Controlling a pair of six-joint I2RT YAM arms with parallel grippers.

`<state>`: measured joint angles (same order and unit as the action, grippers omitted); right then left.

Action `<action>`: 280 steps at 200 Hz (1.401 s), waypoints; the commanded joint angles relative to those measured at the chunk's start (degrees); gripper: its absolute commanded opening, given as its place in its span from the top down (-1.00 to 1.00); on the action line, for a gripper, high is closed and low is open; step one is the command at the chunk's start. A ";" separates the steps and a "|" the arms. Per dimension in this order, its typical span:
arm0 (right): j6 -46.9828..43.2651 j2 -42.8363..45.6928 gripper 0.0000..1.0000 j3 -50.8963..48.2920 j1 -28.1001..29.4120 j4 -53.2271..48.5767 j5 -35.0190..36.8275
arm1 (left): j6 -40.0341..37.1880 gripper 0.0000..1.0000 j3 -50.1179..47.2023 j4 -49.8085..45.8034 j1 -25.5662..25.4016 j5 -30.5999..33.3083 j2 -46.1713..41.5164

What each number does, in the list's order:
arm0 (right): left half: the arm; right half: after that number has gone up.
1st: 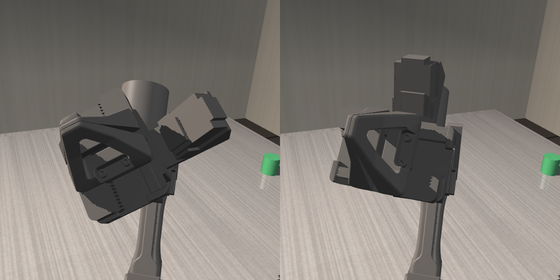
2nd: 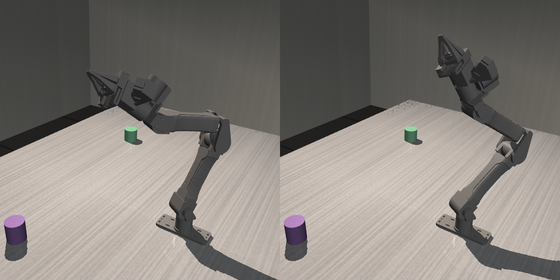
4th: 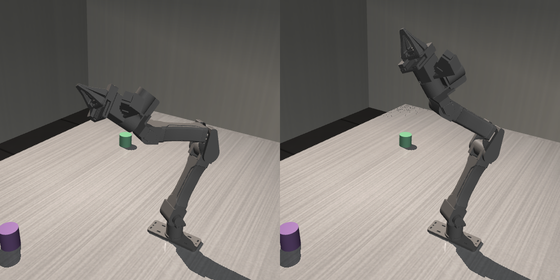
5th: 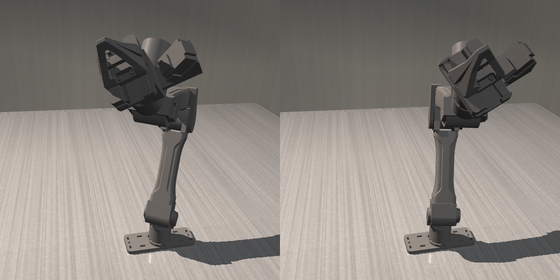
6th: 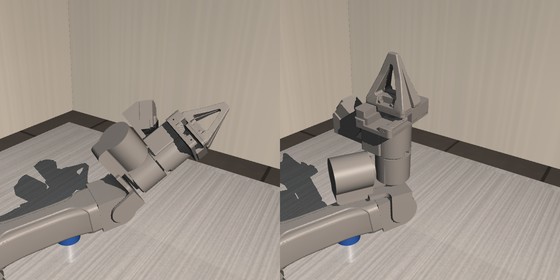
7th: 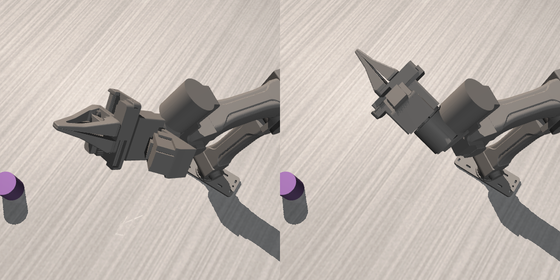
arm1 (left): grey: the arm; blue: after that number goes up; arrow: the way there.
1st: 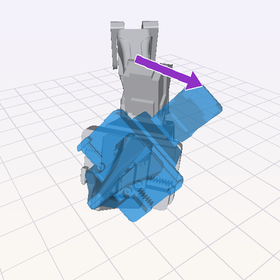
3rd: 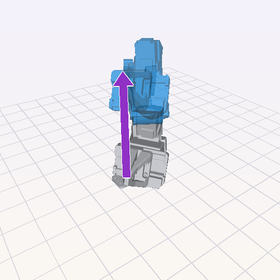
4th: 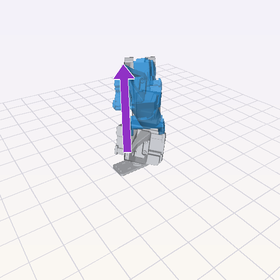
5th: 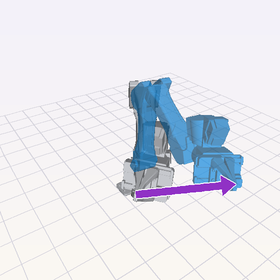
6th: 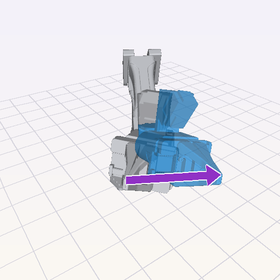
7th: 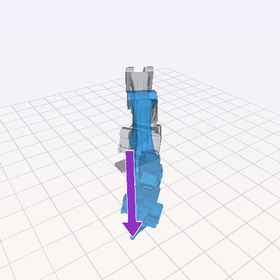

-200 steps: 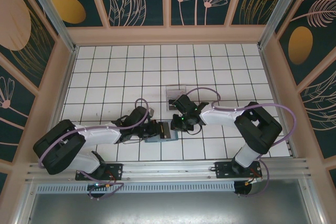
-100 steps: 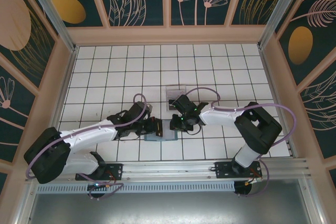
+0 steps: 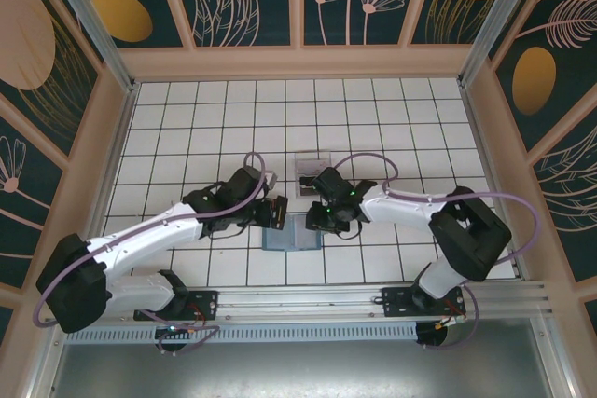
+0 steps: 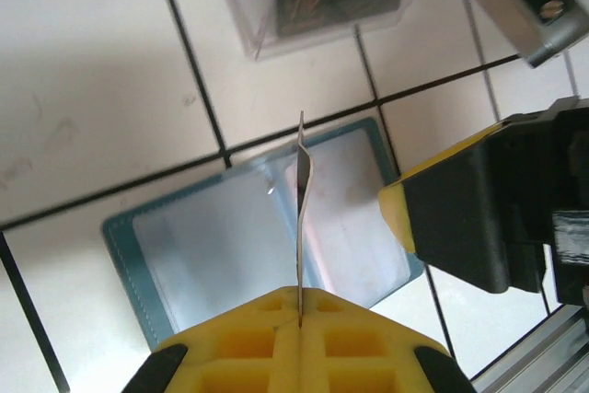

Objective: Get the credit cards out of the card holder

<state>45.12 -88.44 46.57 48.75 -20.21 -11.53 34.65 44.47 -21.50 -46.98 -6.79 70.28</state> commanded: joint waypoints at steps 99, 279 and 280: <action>-3.08 17.51 0.25 -2.76 -10.24 -8.98 6.52 | -45.70 1.00 20.88 -5.67 0.22 2.43 10.75; -2.16 28.75 0.24 -8.07 -16.58 -13.17 6.08 | -79.29 1.00 66.89 -41.40 2.01 2.83 52.78; -2.15 28.76 0.23 -8.07 -16.58 -13.18 6.03 | -79.25 1.00 66.98 -41.42 1.99 2.83 52.86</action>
<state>42.15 -60.95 39.44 32.56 -31.42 -5.87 -42.06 107.68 -57.67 -45.34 -3.97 121.43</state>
